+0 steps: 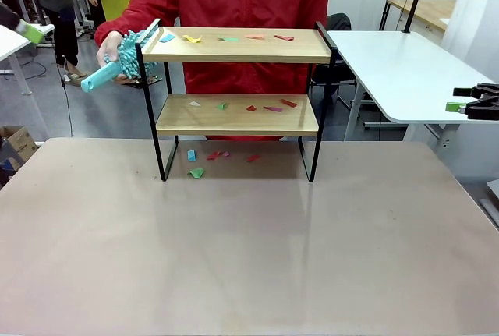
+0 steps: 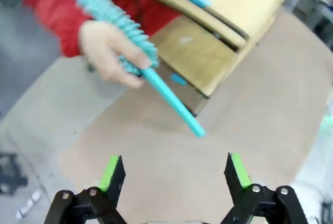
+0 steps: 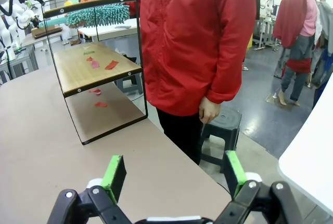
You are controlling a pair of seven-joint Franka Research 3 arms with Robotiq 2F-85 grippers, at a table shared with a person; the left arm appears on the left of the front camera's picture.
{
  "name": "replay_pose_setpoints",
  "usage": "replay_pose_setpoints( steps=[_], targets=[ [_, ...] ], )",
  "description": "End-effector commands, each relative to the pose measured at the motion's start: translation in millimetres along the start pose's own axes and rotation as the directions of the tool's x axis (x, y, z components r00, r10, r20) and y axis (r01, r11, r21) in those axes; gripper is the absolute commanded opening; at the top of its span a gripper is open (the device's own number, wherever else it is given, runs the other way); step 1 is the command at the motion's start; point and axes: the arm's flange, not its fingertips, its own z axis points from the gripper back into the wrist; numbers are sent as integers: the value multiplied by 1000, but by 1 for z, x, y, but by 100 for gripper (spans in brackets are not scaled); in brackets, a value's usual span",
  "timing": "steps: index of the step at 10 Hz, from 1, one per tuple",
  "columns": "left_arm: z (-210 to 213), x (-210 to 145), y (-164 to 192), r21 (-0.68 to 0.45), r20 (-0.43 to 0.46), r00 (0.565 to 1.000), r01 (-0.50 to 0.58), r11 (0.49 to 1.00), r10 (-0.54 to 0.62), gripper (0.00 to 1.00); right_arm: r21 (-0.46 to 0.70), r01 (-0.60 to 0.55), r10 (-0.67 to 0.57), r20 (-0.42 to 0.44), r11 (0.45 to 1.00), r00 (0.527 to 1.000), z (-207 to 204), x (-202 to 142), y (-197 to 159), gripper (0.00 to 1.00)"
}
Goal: Clean the shelf.
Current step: Pick up the Duster handed by the human.
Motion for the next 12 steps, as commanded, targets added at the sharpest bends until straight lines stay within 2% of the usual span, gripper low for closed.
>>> replay_pose_setpoints(
  steps=[1, 4, 5, 6, 8, 9, 12],
  targets=[
    [-32, 1, -46, 179, -75, 965, -234, 955, 251, 100, -15, 11, -11, -9, 1000, 1000, -3, 9, 3, 100],
    [-63, 10, -83, 233, -98, 955, -250, 940, 279, 100, -15, 11, -11, -9, 1000, 1000, -3, 9, 3, 100],
    [-66, 14, -86, 233, -84, 952, -268, 935, 294, 100, -15, 11, -11, -9, 1000, 1000, -3, 9, 3, 100],
    [-64, 9, -78, 233, -85, 962, -235, 944, 260, 100, -15, 11, -11, -9, 1000, 1000, -3, 9, 3, 100],
    [-64, 9, -78, 233, -85, 962, -235, 944, 260, 100, -15, 11, -11, -9, 1000, 1000, -3, 9, 3, 100],
    [-70, 12, -88, 224, -93, 956, -250, 942, 277, 100, -15, 11, -11, -9, 1000, 1000, -3, 9, 3, 100],
    [-78, 20, -97, 295, -47, 947, -290, 911, 317, 100, -15, 11, -11, -9, 1000, 1000, -3, 9, 3, 100]
  ],
)
